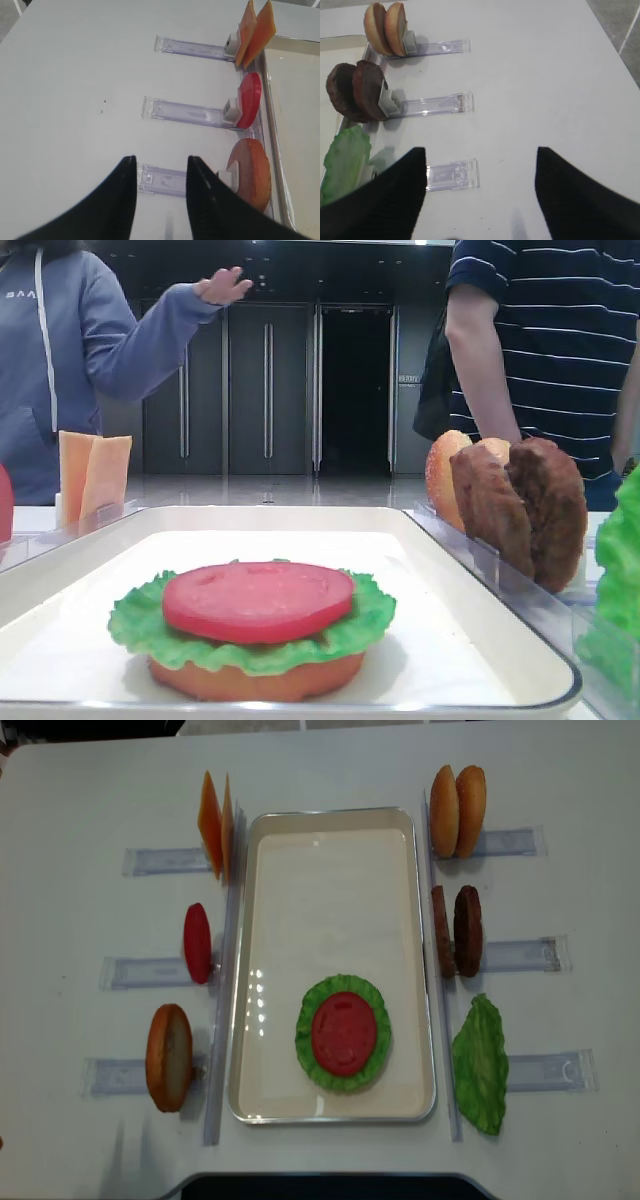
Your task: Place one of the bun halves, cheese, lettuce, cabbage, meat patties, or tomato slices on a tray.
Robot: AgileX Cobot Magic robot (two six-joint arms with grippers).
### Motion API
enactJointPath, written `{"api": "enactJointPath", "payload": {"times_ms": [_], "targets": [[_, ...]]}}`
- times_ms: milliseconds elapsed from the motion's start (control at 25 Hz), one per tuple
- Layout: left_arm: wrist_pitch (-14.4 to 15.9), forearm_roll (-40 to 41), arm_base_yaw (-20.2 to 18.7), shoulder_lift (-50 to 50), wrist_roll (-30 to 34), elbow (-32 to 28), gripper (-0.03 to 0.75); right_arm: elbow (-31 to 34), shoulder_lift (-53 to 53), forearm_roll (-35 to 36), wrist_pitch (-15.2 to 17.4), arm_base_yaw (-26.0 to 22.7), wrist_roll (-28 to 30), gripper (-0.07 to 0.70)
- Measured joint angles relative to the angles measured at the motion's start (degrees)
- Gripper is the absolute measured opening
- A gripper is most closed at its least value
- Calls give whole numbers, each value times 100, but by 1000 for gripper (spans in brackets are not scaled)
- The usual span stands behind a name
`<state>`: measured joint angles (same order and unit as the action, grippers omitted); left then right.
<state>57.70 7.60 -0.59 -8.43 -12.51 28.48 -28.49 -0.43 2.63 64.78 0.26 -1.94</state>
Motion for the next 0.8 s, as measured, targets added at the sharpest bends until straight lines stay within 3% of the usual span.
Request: {"api": "enactJointPath", "payload": {"times_ms": [440, 800], "targets": [[5, -435, 0, 12, 688, 0, 265, 0, 0, 0, 0, 0, 0, 471], [301, -612, 0, 12, 882, 0, 265, 0, 0, 0, 0, 0, 0, 471]]}}
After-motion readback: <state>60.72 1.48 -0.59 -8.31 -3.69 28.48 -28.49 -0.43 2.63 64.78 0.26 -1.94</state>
